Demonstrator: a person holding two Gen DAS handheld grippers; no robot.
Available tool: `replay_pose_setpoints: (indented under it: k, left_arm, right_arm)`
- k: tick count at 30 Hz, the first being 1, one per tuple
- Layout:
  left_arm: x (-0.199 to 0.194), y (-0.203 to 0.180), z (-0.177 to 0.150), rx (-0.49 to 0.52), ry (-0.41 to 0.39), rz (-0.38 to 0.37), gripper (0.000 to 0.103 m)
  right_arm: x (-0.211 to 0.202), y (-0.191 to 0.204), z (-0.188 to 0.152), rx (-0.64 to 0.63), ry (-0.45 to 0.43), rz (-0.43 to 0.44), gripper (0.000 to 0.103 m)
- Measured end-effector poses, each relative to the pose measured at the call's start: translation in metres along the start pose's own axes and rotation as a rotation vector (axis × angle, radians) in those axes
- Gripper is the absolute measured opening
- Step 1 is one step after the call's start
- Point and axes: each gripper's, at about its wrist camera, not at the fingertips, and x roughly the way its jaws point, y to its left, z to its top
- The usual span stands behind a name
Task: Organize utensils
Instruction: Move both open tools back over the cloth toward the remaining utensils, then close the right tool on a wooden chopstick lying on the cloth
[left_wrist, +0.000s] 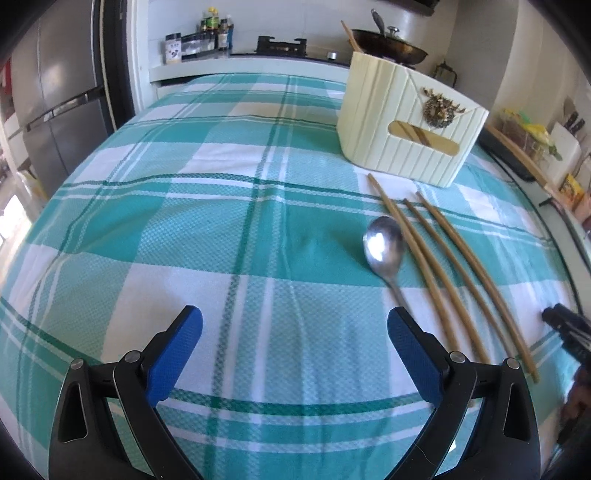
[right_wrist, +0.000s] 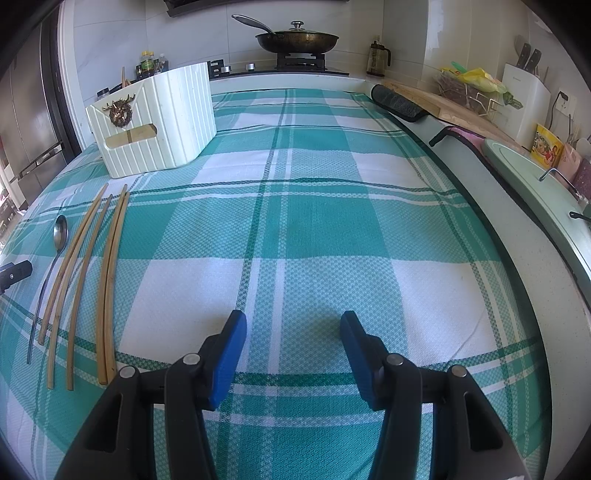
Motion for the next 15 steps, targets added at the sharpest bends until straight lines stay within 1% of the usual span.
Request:
replay_pose_setpoints:
  k: [2,4,8,12,15]
  left_arm:
    - [-0.003,-0.012,0.001,0.002,-0.006,-0.019,0.100]
    - [-0.003,-0.027,0.001,0.028,-0.011,-0.017,0.100]
    - [0.009,-0.048,-0.002,0.094,0.001,0.047,0.100]
    - [0.016,-0.052,-0.006,0.115,0.027,0.074,0.100]
    - [0.018,-0.048,-0.006,0.104,0.037,0.078,0.100]
  right_arm:
    - [0.000,0.000,0.000,0.000,0.000,0.001,0.054]
    - [0.000,0.000,0.000,0.000,0.000,0.000,0.054]
    - [0.000,0.000,0.000,0.000,0.000,0.000,0.054]
    - [-0.002,0.003,0.002,-0.019,0.007,0.007,0.054]
    - [-0.007,0.018,0.010,-0.078,0.020,0.129,0.054]
